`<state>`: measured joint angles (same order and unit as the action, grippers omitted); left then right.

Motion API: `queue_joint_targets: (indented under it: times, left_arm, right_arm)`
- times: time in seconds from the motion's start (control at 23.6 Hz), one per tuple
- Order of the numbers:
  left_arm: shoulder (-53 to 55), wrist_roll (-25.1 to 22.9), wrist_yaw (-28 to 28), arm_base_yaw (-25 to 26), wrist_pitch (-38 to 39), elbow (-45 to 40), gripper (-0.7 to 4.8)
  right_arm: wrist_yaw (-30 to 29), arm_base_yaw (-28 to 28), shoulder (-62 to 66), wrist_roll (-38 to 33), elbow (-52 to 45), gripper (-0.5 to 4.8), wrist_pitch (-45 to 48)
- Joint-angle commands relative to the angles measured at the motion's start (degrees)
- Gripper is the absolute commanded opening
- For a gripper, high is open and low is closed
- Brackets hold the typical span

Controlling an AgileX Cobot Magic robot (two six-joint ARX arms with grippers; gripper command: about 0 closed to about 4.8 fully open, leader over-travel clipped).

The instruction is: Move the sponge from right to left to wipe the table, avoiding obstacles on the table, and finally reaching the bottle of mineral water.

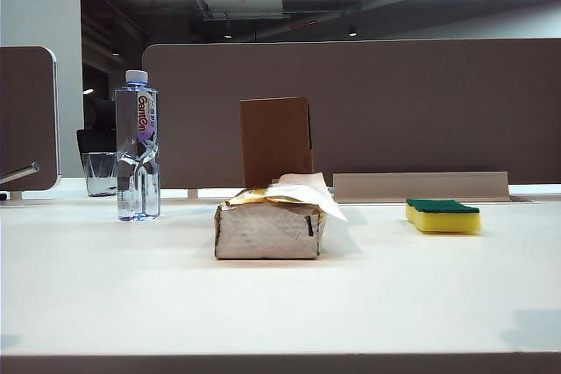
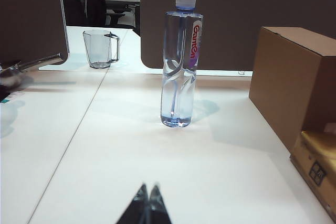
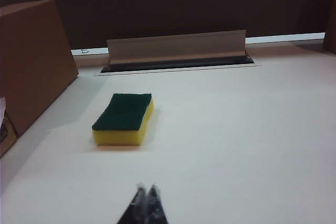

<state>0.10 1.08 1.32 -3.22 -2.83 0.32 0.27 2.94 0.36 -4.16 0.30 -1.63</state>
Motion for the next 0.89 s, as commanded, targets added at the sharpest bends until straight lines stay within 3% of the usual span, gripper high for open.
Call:
queue_joint_targets:
  times: [0.04, 0.34, 0.51, 0.68, 0.8, 0.89]
  left_arm:
    - [0.04, -0.22, -0.02, 0.07, -2.05, 0.33, -0.06]
    - [0.04, -0.15, 0.7, 0.07, -4.66, 0.44, -0.06]
    - [0.04, 0.02, 5.57, 0.04, -4.48, 2.21, -0.05]
    - [0.04, 1.44, 6.67, 0.04, -2.16, 4.35, -0.03]
    - [0.04, 2.86, 8.24, 0.04, 3.21, 6.78, 0.69]
    - [0.04, 2.89, 10.49, 0.04, 6.67, 8.61, 0.88]
  right_arm:
    - [0.2, -0.02, 0.0, 0.11, -0.09, -0.06, 0.57]
    - [-0.02, 0.0, 0.0, 0.11, 0.0, -0.06, 0.59]
    - [-0.42, 0.0, 0.0, 0.09, 1.16, -0.06, 0.59]
    - [-0.39, 0.0, 0.0, 0.11, 3.58, -0.06, 0.55]
    - [-0.39, 0.0, 0.0, 0.09, 5.33, -0.06, 0.44]
    - [-0.42, 0.0, 0.02, -0.39, 6.49, -0.06, 0.13]
